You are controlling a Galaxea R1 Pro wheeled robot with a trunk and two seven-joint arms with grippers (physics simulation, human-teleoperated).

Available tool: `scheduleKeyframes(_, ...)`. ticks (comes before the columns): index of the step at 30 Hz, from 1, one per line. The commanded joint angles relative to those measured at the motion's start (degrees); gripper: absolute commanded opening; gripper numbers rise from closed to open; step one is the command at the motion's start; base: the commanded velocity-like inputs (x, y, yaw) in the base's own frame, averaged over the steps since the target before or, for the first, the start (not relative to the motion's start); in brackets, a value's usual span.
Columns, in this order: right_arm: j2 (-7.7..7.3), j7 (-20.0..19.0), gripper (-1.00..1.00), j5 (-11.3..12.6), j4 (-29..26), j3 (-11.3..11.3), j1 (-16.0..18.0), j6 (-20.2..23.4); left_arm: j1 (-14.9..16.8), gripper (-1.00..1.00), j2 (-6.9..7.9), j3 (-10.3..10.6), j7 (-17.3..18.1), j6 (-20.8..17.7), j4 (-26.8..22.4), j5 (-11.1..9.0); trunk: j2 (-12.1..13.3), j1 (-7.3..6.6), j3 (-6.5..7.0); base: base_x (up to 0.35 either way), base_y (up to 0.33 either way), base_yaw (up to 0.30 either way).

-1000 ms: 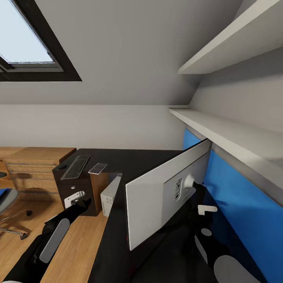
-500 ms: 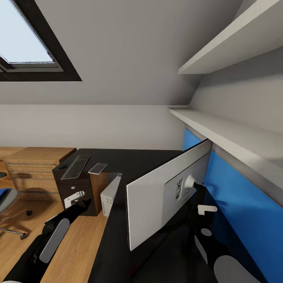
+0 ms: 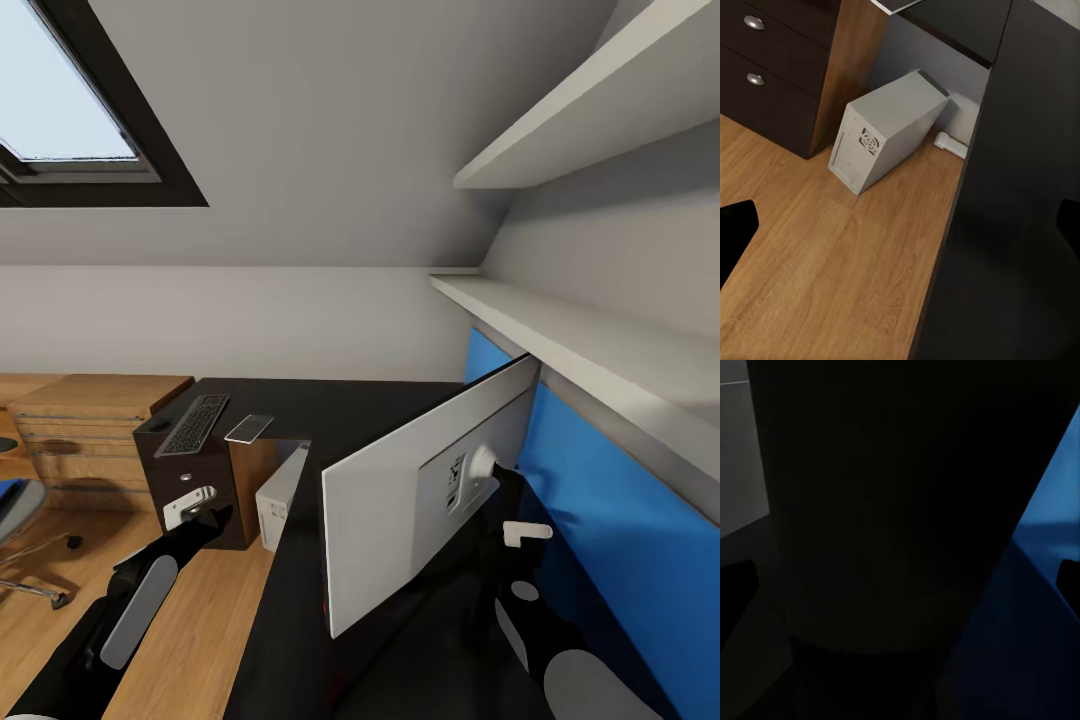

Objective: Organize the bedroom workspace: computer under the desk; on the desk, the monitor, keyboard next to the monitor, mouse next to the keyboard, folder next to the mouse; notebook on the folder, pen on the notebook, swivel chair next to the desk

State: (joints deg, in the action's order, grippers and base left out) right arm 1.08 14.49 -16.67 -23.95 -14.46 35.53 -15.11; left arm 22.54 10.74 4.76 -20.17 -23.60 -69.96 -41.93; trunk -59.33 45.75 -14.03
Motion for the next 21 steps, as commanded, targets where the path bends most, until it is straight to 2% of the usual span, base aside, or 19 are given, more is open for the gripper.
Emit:
scheduleKeyframes(1,0.06,0.0,1.00,-0.6,0.0,-0.4,0.1,-0.2,0.0,1.00,0.07,0.2,-0.6,0.0,-0.1,-0.6,-0.1,0.01,-0.08,0.000,0.000,0.000)
scheduleKeyframes(21,0.07,0.1,1.00,-0.6,0.0,-0.4,0.1,-0.2,0.0,1.00,0.07,0.2,-0.6,0.0,-0.1,-0.6,-0.1,0.01,-0.08,0.000,0.000,0.000)
